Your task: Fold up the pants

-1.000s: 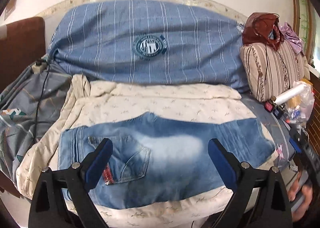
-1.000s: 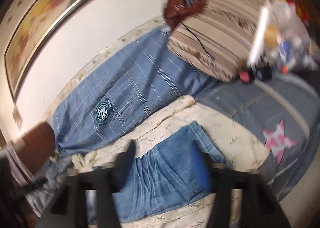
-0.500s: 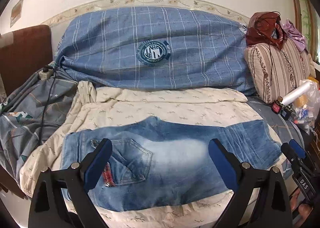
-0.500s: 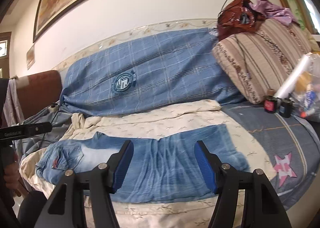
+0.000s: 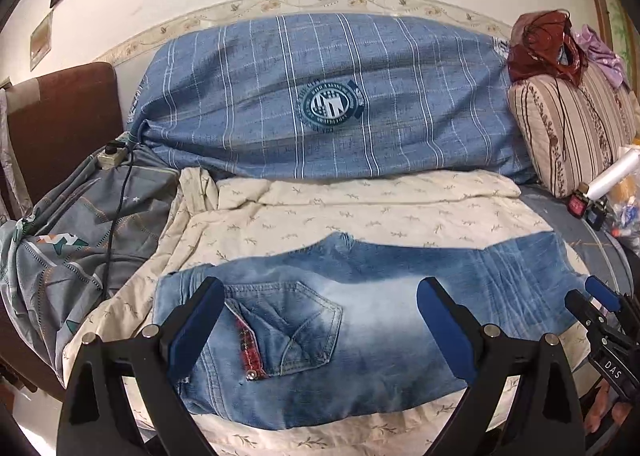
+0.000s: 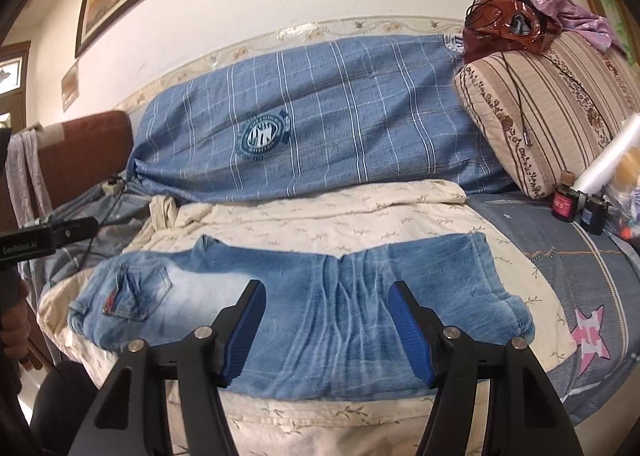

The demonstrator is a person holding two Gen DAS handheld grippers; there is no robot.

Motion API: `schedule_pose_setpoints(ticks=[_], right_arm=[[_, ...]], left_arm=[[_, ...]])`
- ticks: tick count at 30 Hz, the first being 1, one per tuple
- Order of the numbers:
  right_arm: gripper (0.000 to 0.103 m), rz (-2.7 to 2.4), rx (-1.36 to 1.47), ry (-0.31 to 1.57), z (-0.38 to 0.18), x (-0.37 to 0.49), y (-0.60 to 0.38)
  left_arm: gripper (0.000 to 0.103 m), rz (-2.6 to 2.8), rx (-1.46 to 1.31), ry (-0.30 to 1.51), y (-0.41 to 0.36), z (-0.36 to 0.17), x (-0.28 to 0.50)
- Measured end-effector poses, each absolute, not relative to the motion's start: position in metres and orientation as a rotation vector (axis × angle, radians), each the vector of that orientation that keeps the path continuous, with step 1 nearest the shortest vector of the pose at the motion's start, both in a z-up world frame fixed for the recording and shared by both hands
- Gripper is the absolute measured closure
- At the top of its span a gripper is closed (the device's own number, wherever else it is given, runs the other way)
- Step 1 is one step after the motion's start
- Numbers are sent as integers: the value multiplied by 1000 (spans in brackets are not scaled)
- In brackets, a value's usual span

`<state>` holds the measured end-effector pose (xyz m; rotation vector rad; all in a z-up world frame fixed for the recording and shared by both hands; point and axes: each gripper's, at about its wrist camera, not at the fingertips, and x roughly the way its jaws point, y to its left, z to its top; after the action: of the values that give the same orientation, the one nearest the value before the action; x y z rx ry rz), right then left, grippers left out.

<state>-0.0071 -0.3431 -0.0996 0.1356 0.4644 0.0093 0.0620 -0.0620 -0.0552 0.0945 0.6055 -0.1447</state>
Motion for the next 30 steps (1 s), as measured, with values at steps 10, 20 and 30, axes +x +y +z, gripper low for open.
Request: schedule_pose_setpoints(ticks=[10,20,30], right_arm=[[36,-38,216,513,-107,-6,-371],[36,-63,274,518,-108,-14,-395],[36,-162,326,541,-124,-49,-448]], left_arm=[[6,-157,156,640,-81,-62,57],[6,-166,193,632,-104,-56,47],[6,-226,204,620,-137,-51,43]])
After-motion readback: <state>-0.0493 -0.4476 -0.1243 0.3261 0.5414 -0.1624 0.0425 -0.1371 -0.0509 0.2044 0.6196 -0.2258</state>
